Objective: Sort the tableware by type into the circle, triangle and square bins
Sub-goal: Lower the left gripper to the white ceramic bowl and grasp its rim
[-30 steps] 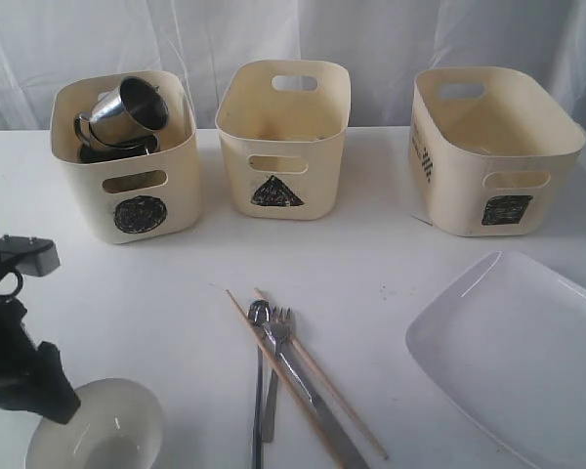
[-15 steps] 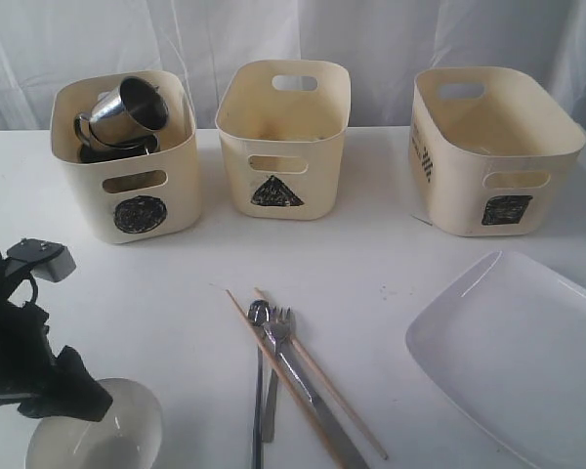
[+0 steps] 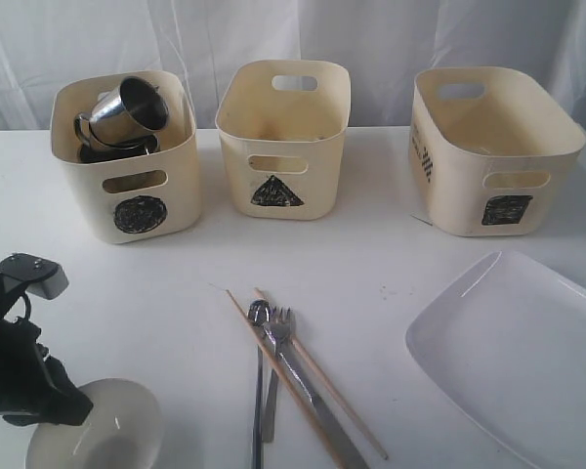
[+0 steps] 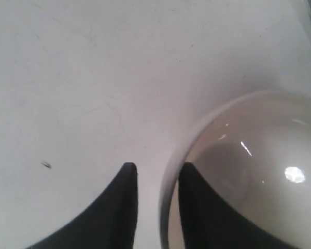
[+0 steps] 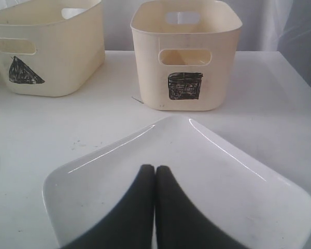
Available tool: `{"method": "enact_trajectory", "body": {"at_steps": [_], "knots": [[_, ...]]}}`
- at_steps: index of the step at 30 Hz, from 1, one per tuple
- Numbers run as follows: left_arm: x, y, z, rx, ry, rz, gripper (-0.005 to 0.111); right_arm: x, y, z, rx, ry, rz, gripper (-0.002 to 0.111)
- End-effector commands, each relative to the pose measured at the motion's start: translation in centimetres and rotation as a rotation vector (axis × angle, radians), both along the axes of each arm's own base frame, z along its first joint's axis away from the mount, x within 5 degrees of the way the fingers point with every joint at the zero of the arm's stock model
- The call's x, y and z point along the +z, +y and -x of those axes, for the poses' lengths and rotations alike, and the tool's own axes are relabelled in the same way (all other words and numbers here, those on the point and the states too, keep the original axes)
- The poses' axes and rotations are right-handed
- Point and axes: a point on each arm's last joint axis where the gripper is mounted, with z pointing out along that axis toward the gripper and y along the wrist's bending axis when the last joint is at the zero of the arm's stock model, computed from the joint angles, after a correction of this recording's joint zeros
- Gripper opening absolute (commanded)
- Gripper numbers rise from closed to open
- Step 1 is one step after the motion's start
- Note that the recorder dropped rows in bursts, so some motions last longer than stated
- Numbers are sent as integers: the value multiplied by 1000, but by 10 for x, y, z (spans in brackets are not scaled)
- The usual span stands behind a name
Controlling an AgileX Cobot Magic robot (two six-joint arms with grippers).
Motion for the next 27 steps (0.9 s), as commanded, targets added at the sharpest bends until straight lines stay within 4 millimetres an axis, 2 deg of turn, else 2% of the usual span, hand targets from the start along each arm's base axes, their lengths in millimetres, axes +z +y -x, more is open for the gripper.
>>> {"method": "enact_trajectory", "body": {"at_steps": [1,4,22,27], "knots": [[0,-1,2,-6,13,9,17,1,0,0,6,-14,1,0],[1,-2,0,32,10,30,0,1,0,0,6,-14,1,0],[2,-3,-3,88,1,63,0,1,0,0,6,-14,1,0],[10,-7,-5,69,10,97,0,1,0,0,6,-14,1,0]]}}
